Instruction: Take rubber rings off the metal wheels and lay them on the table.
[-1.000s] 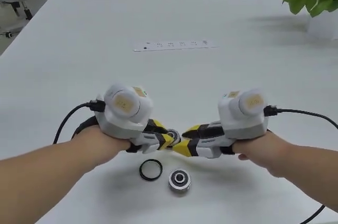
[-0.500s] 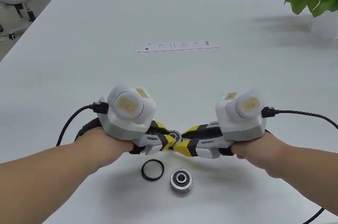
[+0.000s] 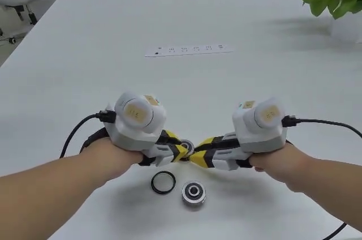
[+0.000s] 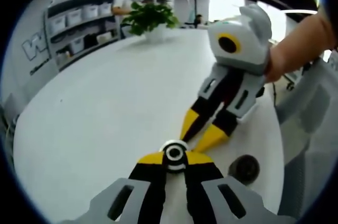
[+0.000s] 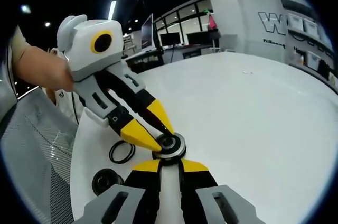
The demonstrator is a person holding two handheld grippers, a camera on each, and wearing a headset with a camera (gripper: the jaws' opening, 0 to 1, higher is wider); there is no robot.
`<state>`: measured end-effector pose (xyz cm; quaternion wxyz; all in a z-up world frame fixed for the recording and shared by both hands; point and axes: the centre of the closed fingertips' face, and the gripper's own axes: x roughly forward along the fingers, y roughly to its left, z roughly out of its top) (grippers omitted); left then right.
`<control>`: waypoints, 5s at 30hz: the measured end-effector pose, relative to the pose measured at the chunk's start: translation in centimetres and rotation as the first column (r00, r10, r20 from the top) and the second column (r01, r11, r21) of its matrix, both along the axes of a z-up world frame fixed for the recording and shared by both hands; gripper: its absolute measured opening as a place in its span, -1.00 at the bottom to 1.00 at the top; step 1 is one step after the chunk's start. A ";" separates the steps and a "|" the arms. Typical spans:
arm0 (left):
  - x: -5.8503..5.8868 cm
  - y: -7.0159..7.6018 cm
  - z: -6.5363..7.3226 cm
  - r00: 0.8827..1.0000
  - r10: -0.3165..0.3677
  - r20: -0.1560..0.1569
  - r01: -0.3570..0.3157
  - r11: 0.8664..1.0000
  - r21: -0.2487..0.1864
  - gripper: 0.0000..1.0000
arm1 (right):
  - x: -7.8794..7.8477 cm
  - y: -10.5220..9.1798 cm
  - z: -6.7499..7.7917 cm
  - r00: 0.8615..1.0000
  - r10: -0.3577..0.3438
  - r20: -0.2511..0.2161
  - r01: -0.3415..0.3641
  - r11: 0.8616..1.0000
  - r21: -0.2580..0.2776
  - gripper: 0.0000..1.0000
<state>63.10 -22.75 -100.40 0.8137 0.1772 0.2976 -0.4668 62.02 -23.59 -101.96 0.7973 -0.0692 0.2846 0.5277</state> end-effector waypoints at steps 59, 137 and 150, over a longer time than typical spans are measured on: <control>-0.4 -0.1 0.0 0.998 0.048 0.051 -0.050 0.998 0.043 -0.77 | 0.5 0.0 1.9 0.973 -0.187 -0.136 0.204 0.971 0.124 -1.00; -7.2 6.7 6.8 0.997 0.022 0.079 -0.011 0.991 -0.137 0.33 | -4.3 3.1 4.5 0.969 -0.045 -0.243 0.090 0.980 0.175 -1.00; -8.0 8.4 6.1 0.996 0.066 0.055 -0.058 0.989 -0.135 0.41 | -5.2 4.2 2.8 0.956 -0.014 -0.293 0.056 0.989 0.138 -1.00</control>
